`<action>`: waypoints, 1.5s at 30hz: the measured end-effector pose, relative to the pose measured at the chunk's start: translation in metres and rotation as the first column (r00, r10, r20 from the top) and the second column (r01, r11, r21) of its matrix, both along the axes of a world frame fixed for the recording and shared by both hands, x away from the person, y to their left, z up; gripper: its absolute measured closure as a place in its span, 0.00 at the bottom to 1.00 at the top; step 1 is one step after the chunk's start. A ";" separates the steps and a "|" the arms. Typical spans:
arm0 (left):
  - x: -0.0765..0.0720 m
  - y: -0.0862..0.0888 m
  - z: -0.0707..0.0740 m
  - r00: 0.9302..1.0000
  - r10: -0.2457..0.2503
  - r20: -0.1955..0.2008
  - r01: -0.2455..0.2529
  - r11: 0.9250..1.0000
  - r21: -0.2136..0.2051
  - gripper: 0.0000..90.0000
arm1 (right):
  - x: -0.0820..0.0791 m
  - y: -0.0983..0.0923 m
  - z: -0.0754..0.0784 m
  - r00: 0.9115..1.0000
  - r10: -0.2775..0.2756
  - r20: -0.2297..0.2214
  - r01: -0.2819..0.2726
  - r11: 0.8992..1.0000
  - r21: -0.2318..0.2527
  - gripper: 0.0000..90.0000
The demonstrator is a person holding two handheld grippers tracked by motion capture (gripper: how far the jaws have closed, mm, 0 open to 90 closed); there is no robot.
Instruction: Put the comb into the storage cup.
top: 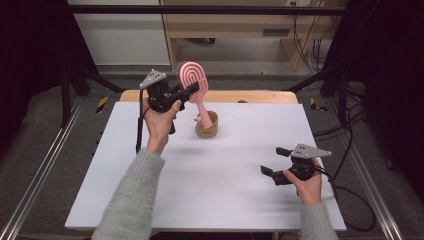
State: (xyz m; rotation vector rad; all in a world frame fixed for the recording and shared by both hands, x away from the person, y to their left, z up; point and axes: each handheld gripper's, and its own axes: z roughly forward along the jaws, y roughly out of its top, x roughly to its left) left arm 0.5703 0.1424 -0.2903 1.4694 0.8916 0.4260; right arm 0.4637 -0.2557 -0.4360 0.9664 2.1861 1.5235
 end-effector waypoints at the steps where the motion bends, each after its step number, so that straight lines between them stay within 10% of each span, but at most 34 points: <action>1: 0.001 0.000 0.000 1.000 0.002 0.001 -0.002 1.000 0.001 0.71 | 0.000 0.000 0.000 1.000 0.000 0.000 0.000 1.000 0.000 0.05; 45: 0.045 -0.017 -0.029 0.998 0.054 0.043 -0.057 0.997 0.060 0.71 | 0.000 0.000 -0.001 1.000 0.002 0.000 -0.002 1.000 -0.005 0.05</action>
